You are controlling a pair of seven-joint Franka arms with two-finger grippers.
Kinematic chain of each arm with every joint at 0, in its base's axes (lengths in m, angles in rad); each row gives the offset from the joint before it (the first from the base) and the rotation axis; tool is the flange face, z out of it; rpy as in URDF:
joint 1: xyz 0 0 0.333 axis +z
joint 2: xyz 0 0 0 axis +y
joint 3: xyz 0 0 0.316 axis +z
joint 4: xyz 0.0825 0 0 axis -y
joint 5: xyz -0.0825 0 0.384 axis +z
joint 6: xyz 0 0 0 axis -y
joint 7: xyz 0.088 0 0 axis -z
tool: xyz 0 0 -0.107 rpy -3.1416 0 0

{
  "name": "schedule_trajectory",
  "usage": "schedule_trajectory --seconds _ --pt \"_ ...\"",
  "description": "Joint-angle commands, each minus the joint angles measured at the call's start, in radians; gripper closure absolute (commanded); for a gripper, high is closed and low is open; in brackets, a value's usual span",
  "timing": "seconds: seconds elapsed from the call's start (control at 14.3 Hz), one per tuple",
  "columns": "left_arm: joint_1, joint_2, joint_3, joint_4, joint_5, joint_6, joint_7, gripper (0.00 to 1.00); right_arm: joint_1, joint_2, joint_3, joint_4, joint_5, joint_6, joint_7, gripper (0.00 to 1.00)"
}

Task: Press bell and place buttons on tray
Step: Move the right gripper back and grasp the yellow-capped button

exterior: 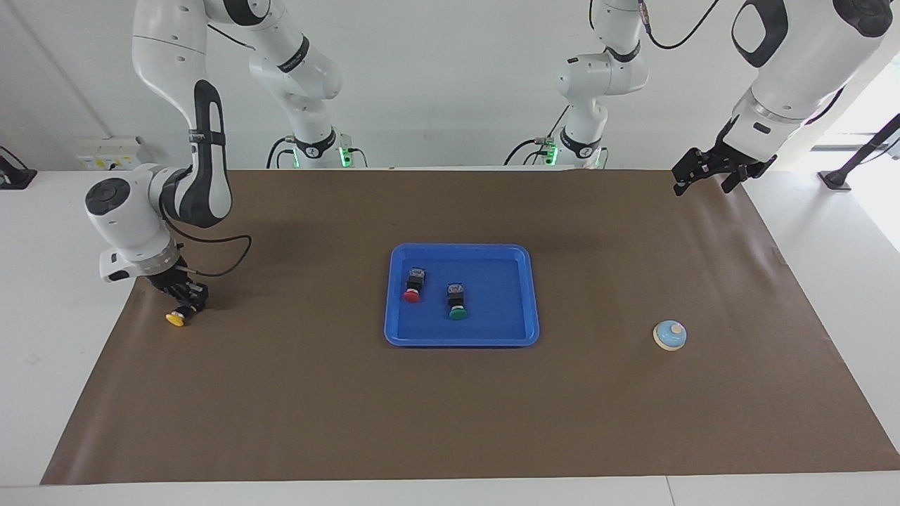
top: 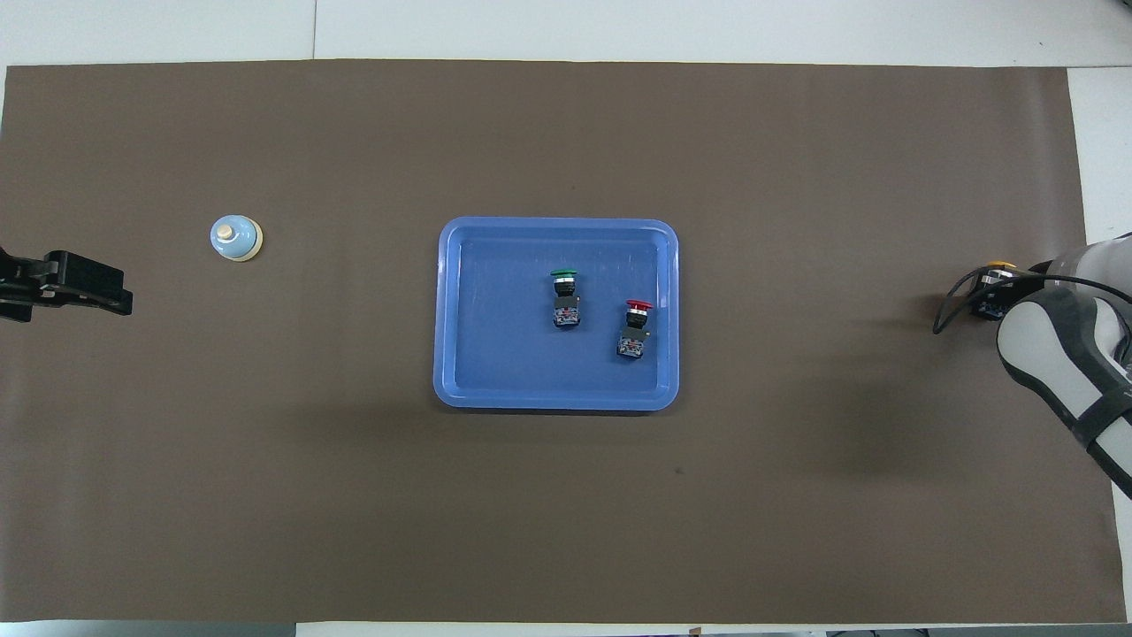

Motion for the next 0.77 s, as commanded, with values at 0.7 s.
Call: schedule_trajectory --seconds 0.7 --pt "0.003 -0.016 0.0 -0.005 0.011 -0.007 -0.004 0.0 0.433 0.086 0.038 0.561 0.001 -0.567 0.28 1.0"
